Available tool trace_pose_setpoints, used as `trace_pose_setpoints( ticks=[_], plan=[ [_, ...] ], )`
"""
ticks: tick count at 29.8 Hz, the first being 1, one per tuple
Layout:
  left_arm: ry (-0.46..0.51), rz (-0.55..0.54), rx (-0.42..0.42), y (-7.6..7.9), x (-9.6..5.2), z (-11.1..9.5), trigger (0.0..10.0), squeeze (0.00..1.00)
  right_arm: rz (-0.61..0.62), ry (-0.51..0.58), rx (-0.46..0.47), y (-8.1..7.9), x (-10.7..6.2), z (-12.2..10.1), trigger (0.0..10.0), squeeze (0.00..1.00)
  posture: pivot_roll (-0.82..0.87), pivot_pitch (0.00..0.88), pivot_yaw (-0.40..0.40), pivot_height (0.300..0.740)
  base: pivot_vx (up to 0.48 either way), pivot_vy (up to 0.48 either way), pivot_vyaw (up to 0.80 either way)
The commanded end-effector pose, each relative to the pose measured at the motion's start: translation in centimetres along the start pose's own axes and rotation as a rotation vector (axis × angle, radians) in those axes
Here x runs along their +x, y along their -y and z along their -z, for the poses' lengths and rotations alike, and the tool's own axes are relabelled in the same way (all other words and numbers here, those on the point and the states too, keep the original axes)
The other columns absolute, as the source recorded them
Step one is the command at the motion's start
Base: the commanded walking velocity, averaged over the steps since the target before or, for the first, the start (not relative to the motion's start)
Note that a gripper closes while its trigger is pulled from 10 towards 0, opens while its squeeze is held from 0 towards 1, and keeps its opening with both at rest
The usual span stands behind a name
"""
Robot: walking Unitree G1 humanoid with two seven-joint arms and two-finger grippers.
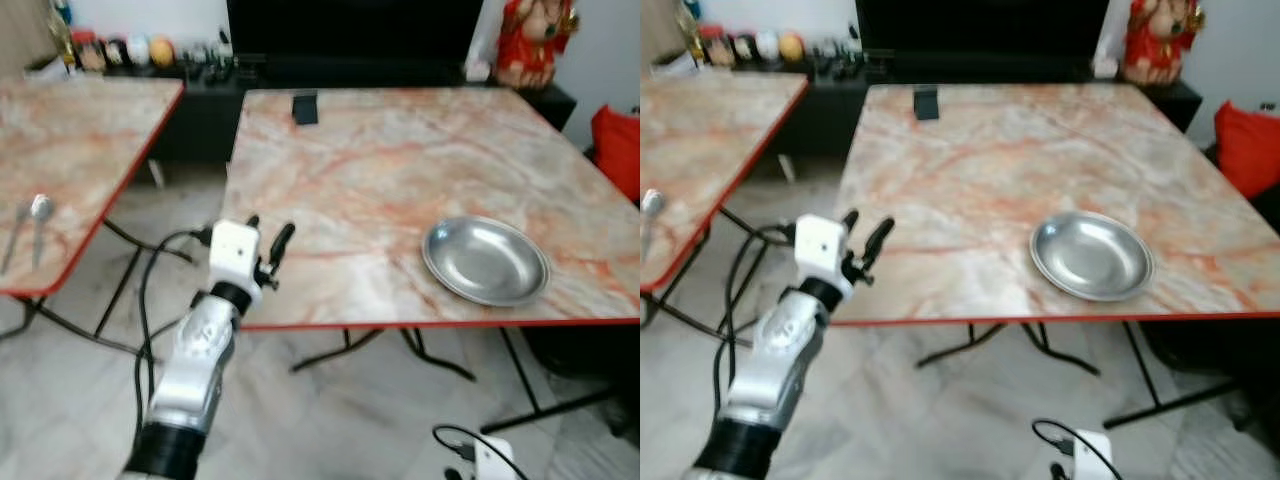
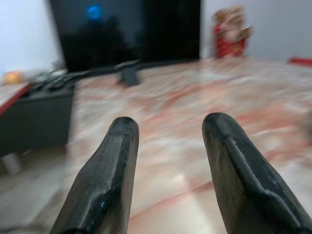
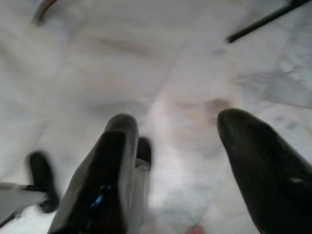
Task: Setting the table
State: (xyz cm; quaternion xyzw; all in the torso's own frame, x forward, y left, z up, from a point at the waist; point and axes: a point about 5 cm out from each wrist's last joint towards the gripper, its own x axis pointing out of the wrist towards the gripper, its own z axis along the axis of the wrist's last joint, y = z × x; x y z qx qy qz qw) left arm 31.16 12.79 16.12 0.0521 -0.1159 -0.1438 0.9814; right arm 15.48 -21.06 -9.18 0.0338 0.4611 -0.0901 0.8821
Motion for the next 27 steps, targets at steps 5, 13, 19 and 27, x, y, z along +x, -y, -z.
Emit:
trace_pose_setpoints(
  ticks=[5,13,19,27],
  plan=[
    [0.008,-0.009,0.005,-0.23,0.13,-0.36,10.0,0.00,-0.007,0.004,0.007,-0.24,0.01,-0.03,10.0,0.00,0.10,0.000,-0.010,0.740,0.000,0.274,0.00],
    [0.009,-0.008,0.005,-0.22,0.17,-0.41,10.0,0.00,-0.020,-0.004,0.008,-0.31,0.03,-0.01,10.0,0.00,0.10,0.000,-0.012,0.740,0.000,0.270,0.00],
    [0.007,-0.011,0.004,-0.23,0.13,-0.43,10.0,0.00,-0.017,-0.002,0.009,-0.27,0.03,-0.03,10.0,0.00,0.10,0.000,-0.014,0.740,0.000,0.300,0.00],
    [0.010,-0.010,0.003,-0.16,0.19,-0.46,10.0,0.00,-0.016,-0.002,0.009,-0.23,0.03,-0.05,10.0,0.00,0.10,0.000,-0.014,0.740,0.000,0.301,0.00]
  ],
)
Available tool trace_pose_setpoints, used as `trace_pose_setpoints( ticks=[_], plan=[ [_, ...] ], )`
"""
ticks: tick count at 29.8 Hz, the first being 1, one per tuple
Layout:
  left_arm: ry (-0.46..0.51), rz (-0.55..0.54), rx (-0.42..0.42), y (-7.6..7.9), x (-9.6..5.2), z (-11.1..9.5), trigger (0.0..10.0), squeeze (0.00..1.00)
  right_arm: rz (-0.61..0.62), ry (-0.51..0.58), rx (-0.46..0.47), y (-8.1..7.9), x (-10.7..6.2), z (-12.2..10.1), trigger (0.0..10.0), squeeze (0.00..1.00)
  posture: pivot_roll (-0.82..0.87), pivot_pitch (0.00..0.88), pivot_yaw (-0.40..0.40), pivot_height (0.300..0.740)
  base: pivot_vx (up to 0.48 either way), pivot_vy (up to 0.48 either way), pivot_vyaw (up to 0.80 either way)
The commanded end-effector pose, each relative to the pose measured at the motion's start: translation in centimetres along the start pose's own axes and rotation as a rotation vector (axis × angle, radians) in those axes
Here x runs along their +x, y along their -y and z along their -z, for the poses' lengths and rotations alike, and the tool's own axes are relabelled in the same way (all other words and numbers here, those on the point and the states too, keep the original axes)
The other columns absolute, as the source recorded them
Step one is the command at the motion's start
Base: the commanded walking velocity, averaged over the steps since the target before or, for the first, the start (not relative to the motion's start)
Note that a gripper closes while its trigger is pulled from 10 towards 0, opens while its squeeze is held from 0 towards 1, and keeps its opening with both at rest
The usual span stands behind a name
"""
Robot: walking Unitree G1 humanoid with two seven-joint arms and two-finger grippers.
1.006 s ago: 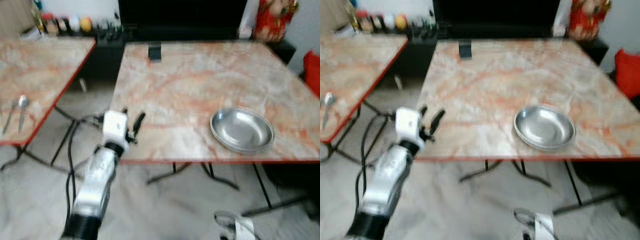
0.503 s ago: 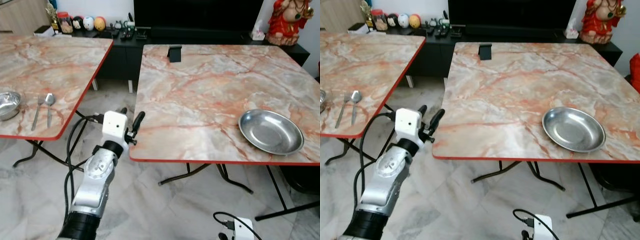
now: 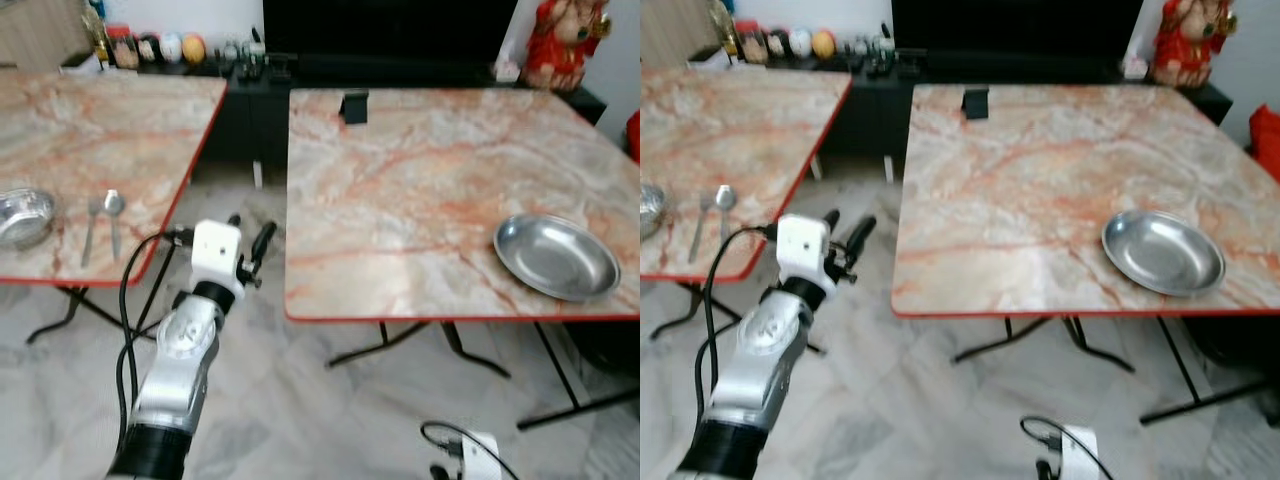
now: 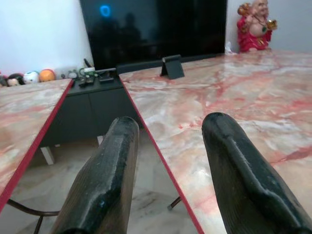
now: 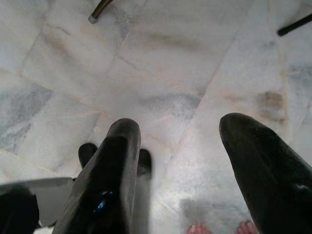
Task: Setting the table
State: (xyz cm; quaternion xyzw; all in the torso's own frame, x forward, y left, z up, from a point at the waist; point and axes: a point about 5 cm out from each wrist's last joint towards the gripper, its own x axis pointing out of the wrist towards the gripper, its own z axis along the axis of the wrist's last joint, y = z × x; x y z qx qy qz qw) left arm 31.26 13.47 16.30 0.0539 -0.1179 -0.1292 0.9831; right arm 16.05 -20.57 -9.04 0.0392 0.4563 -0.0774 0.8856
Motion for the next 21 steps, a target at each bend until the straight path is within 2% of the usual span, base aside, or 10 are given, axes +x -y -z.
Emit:
trace_pose_setpoints(
  ticks=[1,21],
  plan=[
    [0.009,0.018,-0.005,0.55,0.24,-0.37,10.0,0.00,0.013,-0.011,0.011,0.36,-0.12,0.43,10.0,0.00,0.10,0.000,-0.014,0.740,0.000,0.304,0.00],
    [0.012,0.020,-0.004,0.58,0.30,-0.44,10.0,0.00,0.011,-0.013,0.013,0.36,-0.13,0.48,10.0,0.00,0.10,0.000,-0.012,0.740,0.000,0.302,0.00]
  ],
)
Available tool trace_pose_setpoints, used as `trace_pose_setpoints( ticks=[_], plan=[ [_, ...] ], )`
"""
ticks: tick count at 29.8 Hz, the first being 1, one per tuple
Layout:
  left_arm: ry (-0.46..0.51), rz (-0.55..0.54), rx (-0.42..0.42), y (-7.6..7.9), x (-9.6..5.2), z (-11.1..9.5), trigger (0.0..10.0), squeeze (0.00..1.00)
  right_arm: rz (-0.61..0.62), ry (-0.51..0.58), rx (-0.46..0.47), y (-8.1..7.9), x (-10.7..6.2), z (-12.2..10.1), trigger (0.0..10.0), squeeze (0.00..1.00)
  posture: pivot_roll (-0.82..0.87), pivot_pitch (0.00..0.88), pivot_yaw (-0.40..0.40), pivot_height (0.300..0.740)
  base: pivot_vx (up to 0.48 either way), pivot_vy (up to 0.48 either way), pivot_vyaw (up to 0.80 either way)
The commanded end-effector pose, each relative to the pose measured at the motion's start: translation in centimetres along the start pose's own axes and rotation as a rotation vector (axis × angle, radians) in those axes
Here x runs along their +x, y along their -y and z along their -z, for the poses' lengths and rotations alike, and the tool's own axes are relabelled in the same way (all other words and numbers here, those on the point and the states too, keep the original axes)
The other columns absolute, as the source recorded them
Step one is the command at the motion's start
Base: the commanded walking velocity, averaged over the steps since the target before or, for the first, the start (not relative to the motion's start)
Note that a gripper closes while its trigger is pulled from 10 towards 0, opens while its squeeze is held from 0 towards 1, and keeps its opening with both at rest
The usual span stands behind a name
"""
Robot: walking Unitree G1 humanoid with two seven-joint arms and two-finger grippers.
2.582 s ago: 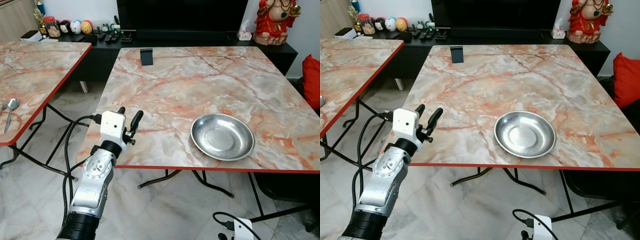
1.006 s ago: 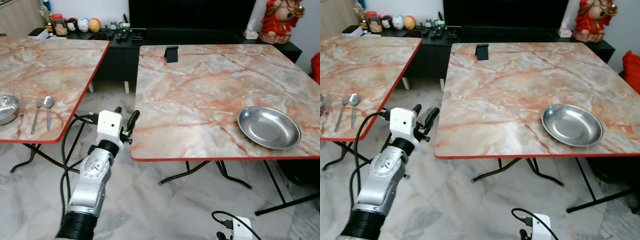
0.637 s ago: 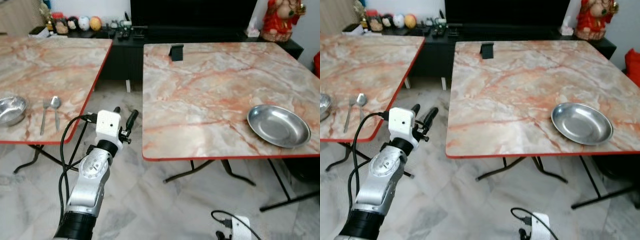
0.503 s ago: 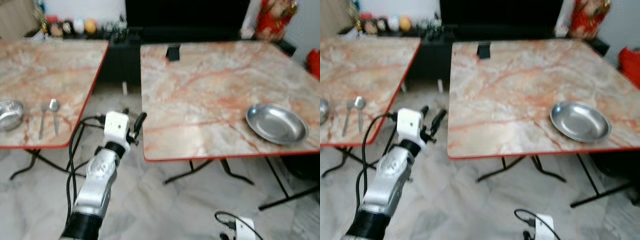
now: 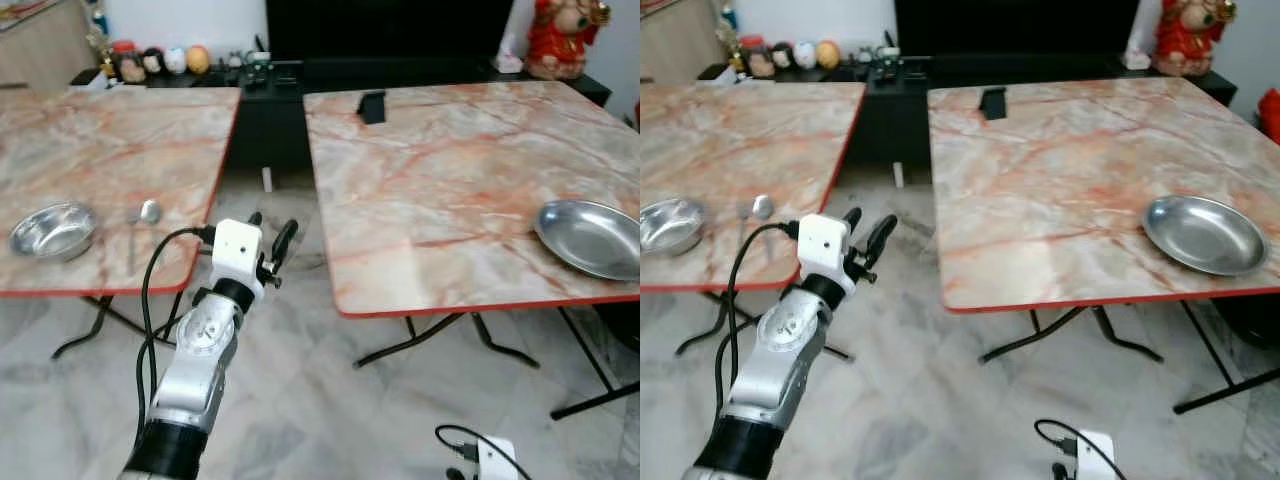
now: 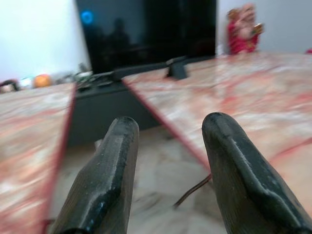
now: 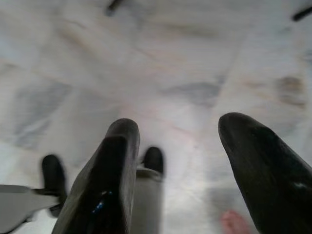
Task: Setting the table
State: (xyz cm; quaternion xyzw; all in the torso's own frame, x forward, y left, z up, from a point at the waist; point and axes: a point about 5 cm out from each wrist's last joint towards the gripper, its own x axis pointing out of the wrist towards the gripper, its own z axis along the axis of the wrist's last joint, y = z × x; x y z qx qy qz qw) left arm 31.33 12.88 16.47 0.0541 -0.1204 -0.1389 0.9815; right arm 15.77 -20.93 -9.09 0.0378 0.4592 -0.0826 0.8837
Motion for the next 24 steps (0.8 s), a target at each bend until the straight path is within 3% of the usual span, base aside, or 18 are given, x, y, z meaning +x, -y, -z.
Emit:
trace_pose_setpoints(
  ticks=[1,13,19,24],
  plan=[
    [0.006,0.001,-0.002,0.03,0.06,-0.26,10.0,0.00,-0.001,-0.007,0.011,-0.07,-0.06,0.28,10.0,0.00,0.10,0.000,-0.012,0.740,0.000,0.307,0.00],
    [0.004,0.001,0.001,-0.06,-0.09,-0.16,10.0,0.00,-0.007,-0.011,-0.026,-0.08,-0.08,0.39,10.0,0.00,0.10,0.000,-0.012,0.740,0.000,0.302,0.00],
    [0.006,0.000,0.001,-0.04,0.00,-0.19,10.0,0.00,-0.006,-0.009,-0.009,-0.07,-0.09,0.41,10.0,0.00,0.10,0.000,-0.012,0.740,0.000,0.302,0.67],
    [0.006,0.000,0.002,-0.03,0.02,-0.19,10.0,0.00,-0.005,-0.007,-0.004,-0.07,-0.09,0.40,10.0,0.00,0.11,0.000,-0.014,0.740,0.000,0.302,0.00]
  ],
)
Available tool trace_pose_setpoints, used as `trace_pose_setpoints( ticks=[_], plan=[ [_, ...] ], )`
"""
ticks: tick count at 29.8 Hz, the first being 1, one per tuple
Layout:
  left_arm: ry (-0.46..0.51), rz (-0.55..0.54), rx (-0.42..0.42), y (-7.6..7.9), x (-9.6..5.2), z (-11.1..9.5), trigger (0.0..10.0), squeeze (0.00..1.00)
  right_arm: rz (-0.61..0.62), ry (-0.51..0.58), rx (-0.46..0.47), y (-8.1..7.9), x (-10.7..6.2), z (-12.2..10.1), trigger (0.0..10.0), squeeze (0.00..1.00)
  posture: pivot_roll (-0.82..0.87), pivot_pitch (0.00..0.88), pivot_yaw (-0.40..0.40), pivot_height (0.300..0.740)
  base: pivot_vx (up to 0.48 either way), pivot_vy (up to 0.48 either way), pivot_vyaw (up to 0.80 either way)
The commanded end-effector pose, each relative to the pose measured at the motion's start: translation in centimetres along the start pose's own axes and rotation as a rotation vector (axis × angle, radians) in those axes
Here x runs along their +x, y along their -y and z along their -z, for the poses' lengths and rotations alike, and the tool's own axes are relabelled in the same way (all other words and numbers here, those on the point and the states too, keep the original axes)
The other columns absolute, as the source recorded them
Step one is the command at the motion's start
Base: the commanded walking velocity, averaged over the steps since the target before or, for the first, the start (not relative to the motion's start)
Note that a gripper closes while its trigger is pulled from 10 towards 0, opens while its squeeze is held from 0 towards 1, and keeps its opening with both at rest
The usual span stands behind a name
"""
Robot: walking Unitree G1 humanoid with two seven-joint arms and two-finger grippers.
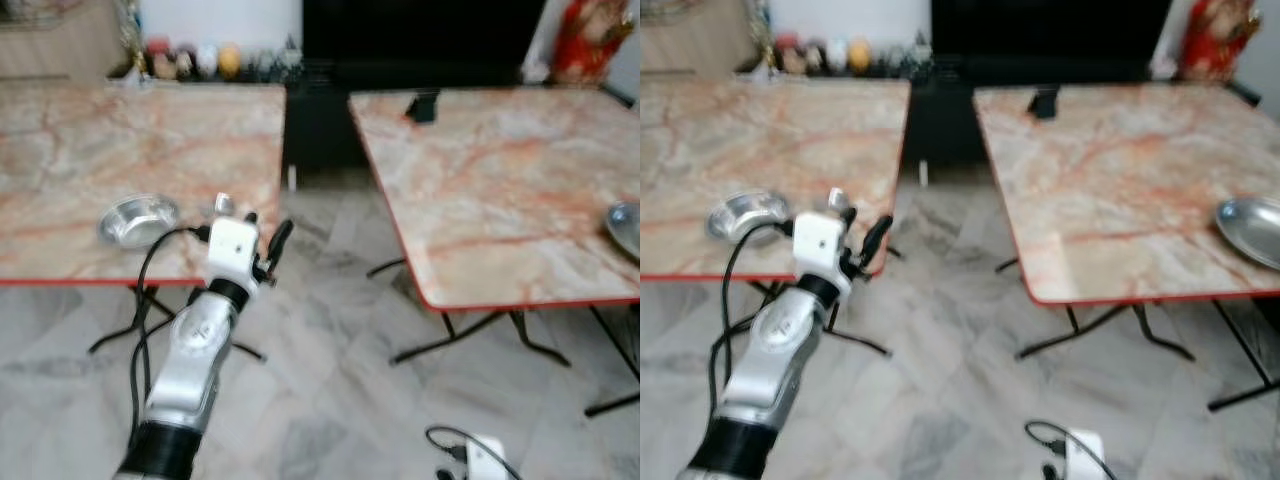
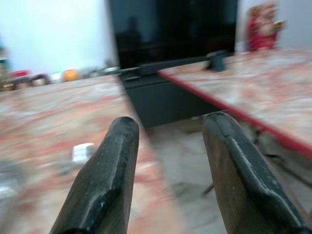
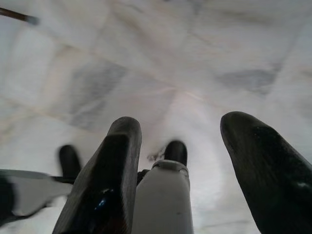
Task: Setting the table
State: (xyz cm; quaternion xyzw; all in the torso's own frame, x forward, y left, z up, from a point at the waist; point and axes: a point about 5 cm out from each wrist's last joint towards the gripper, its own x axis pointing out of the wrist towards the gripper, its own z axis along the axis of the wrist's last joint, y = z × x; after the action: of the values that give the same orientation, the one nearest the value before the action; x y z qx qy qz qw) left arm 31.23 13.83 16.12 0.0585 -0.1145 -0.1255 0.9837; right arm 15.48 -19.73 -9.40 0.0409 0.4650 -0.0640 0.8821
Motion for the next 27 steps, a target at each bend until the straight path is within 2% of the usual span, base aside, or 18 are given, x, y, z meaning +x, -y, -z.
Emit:
trace_pose_setpoints(
  ticks=[1,15,23,27],
  plan=[
    [0.019,0.023,-0.007,0.73,0.44,-0.55,10.0,0.00,0.029,0.007,0.010,1.05,-0.08,-0.19,10.0,0.00,0.11,0.000,-0.014,0.740,0.000,0.304,0.00],
    [0.018,0.020,-0.004,0.73,0.56,-0.54,10.0,0.00,0.026,0.009,-0.004,1.04,-0.04,-0.37,10.0,0.00,0.11,0.000,-0.017,0.740,0.000,0.305,0.00],
    [0.015,0.015,-0.003,0.74,0.43,-0.49,10.0,0.00,0.025,0.009,-0.006,1.11,-0.04,-0.38,10.0,0.00,0.11,0.000,-0.021,0.740,0.000,0.304,0.75],
    [0.015,0.012,-0.003,0.70,0.41,-0.48,10.0,0.00,0.025,0.010,0.008,1.10,-0.05,-0.37,10.0,0.00,0.11,0.000,-0.021,0.740,0.000,0.303,0.00]
  ],
)
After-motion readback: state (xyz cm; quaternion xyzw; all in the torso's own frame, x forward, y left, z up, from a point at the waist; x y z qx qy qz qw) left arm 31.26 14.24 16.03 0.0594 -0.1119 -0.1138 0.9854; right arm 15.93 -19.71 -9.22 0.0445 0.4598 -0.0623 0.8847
